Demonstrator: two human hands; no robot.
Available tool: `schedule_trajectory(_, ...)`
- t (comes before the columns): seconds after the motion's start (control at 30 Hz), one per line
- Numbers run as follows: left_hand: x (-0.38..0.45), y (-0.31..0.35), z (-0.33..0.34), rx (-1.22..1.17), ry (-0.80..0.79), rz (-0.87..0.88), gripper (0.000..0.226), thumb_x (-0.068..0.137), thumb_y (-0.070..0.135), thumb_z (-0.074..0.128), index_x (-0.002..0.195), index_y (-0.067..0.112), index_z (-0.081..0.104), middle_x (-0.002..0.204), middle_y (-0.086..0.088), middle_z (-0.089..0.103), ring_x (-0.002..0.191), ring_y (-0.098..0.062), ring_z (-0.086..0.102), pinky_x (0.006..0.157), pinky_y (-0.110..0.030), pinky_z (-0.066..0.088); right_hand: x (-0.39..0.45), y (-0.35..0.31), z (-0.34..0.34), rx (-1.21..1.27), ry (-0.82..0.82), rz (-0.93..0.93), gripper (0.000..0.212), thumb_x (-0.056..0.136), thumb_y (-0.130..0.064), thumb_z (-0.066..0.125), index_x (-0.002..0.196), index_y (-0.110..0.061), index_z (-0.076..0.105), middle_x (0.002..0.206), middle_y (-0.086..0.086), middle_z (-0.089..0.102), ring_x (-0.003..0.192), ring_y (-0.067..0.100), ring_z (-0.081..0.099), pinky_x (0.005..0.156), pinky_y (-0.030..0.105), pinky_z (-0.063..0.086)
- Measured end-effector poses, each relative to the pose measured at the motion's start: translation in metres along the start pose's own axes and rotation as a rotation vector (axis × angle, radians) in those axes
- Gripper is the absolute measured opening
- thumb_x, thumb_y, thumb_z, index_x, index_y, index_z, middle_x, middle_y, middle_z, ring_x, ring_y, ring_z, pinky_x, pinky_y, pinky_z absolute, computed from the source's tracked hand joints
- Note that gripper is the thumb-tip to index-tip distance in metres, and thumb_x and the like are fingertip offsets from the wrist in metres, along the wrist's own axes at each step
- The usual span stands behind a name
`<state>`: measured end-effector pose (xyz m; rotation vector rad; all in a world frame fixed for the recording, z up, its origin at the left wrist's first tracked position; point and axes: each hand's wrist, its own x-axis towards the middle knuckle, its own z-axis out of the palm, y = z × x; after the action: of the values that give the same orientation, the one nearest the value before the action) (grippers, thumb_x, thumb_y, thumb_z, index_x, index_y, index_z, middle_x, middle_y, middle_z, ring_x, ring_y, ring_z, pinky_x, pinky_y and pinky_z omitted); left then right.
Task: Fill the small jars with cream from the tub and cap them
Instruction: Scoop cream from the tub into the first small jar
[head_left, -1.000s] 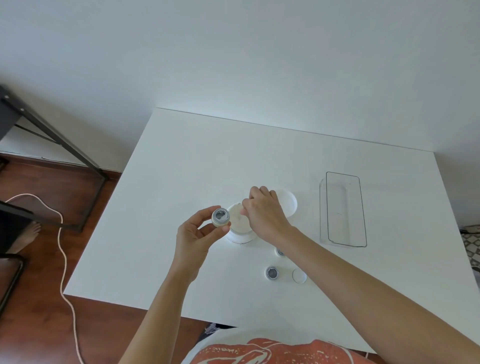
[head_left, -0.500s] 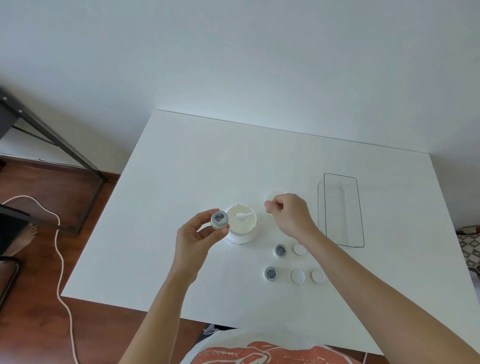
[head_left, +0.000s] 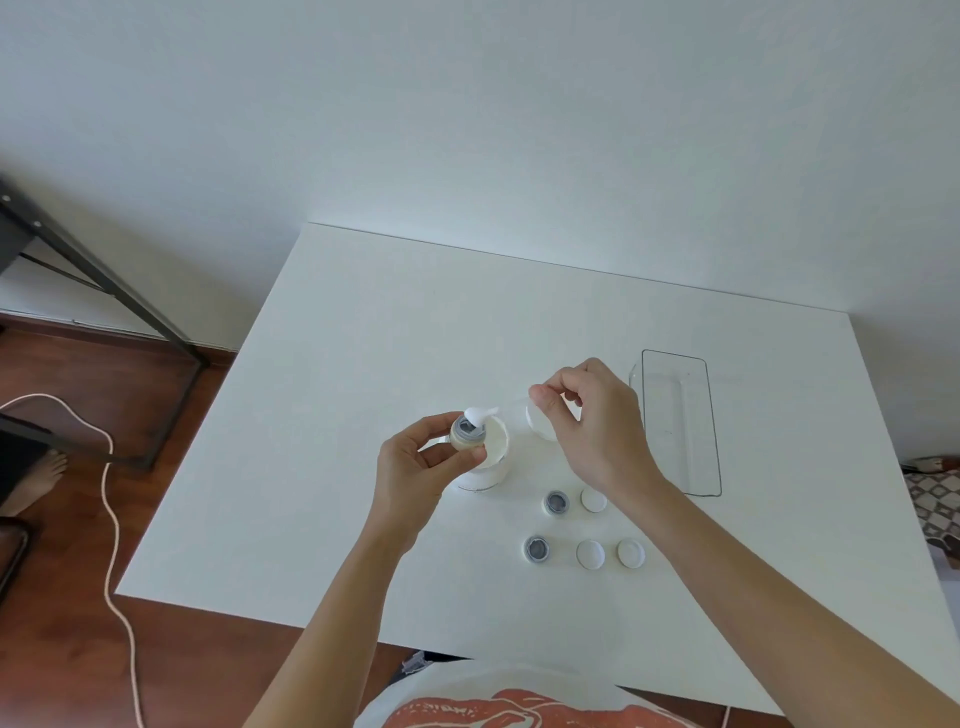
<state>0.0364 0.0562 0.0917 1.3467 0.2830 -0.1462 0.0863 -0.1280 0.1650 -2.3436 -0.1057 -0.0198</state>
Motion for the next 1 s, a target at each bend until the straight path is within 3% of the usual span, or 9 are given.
schedule_trajectory(0.1, 0.000, 0.001, 0.000, 0.000, 0.004, -0.004, 0.034, 0.079, 0.001, 0.082, 0.107, 0.020, 0.076, 0.102, -0.002, 0.080, 0.095, -0.018, 0.076, 0.082, -0.019, 0.056, -0.007, -0.001, 0.001, -0.066, 0.099, -0.213, 0.013, 0.088, -0.018, 0.067, 0.078, -0.010, 0.069, 0.079, 0.001, 0.053, 0.074, 0.020, 0.054, 0.075, 0.031, 0.038)
schedule_trajectory(0.27, -0.001, 0.003, -0.001, -0.032, -0.003, 0.004, 0.032, 0.080, -0.001, 0.080, 0.106, 0.018, 0.076, 0.105, -0.002, 0.080, 0.096, -0.018, 0.076, 0.082, -0.019, 0.055, -0.014, 0.010, 0.000, -0.339, 0.196, -0.655, 0.017, 0.089, -0.022, 0.066, 0.076, -0.012, 0.069, 0.075, 0.002, 0.053, 0.068, 0.019, 0.049, 0.078, 0.030, 0.034)
schedule_trajectory(0.4, 0.000, 0.003, -0.002, -0.043, 0.005, 0.002, 0.031, 0.080, 0.000, 0.080, 0.106, 0.017, 0.077, 0.102, -0.004, 0.080, 0.094, -0.018, 0.076, 0.082, -0.020, 0.056, -0.020, 0.021, 0.000, -0.450, 0.259, -0.841, 0.015, 0.090, -0.020, 0.067, 0.077, -0.013, 0.070, 0.071, 0.000, 0.051, 0.070, 0.017, 0.042, 0.077, 0.031, 0.031)
schedule_trajectory(0.73, 0.000, 0.000, -0.005, -0.046, 0.013, 0.001, 0.031, 0.080, -0.001, 0.080, 0.108, 0.014, 0.075, 0.102, -0.004, 0.080, 0.094, -0.017, 0.076, 0.080, -0.018, 0.055, -0.023, 0.030, -0.005, -0.461, 0.310, -0.883, 0.007, 0.086, -0.018, 0.072, 0.079, -0.016, 0.071, 0.072, -0.003, 0.050, 0.072, 0.015, 0.043, 0.076, 0.032, 0.028)
schedule_trajectory(1.0, -0.001, 0.000, -0.011, -0.050, 0.037, 0.016, 0.031, 0.080, -0.001, 0.080, 0.103, 0.019, 0.076, 0.103, -0.002, 0.080, 0.094, -0.015, 0.076, 0.079, -0.016, 0.054, -0.016, 0.032, 0.002, -0.208, 0.349, -0.524, 0.014, 0.091, -0.028, 0.061, 0.081, -0.021, 0.068, 0.080, -0.007, 0.051, 0.071, 0.010, 0.047, 0.079, 0.030, 0.026)
